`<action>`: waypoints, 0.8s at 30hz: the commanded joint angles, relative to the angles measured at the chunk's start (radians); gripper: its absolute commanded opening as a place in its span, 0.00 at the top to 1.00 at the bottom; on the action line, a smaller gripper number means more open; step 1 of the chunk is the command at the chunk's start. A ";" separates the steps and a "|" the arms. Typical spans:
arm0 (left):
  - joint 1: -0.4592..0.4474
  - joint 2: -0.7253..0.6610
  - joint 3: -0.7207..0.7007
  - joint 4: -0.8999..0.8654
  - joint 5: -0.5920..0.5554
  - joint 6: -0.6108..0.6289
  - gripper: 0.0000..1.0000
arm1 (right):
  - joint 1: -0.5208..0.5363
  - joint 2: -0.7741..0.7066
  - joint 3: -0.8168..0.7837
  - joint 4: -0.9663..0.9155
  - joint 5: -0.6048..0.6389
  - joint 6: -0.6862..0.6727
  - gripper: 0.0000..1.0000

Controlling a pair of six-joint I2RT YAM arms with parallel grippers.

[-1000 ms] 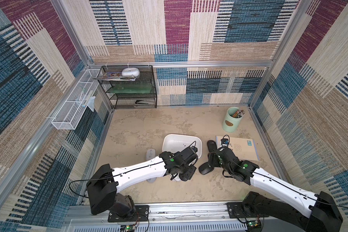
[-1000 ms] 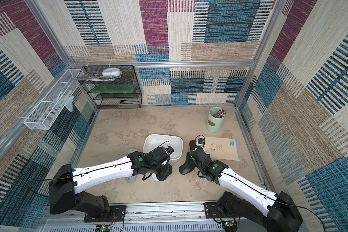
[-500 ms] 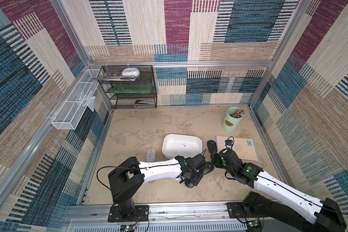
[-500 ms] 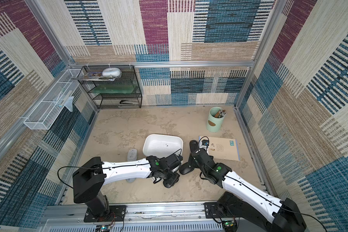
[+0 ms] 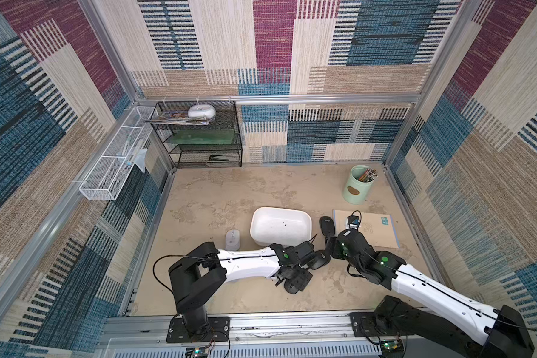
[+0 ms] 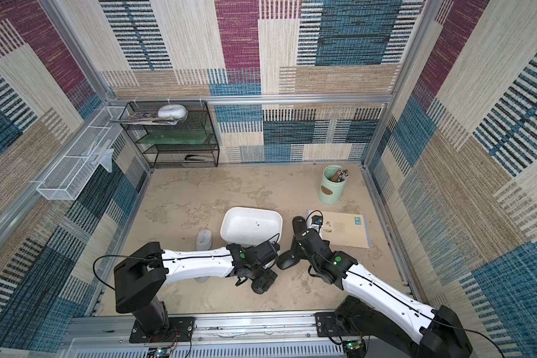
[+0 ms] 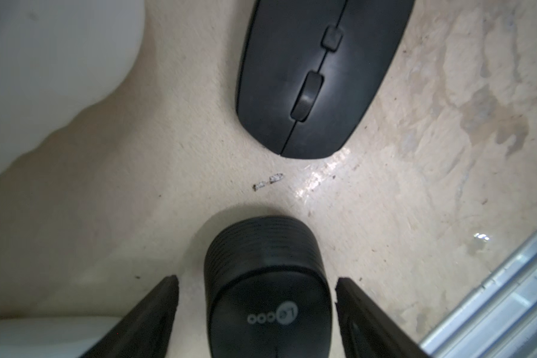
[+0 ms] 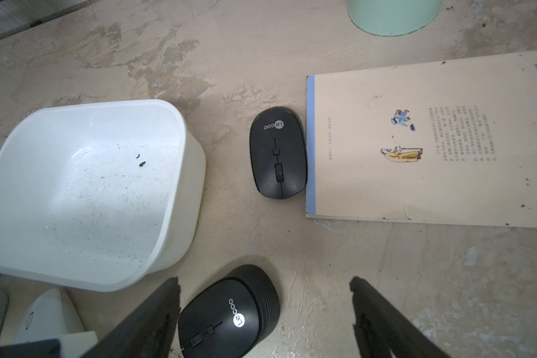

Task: Take out the mouse from the storage box
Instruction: Place the mouse at the center of the board, then reset both arms

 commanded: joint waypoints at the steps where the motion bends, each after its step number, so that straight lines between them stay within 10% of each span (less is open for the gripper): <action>1: 0.001 -0.044 -0.008 0.017 -0.044 0.006 0.15 | -0.002 0.002 0.007 -0.005 0.015 0.000 0.11; 24: 0.252 -0.705 -0.248 0.182 -0.439 0.071 0.00 | -0.019 -0.042 0.085 0.014 0.150 -0.076 0.01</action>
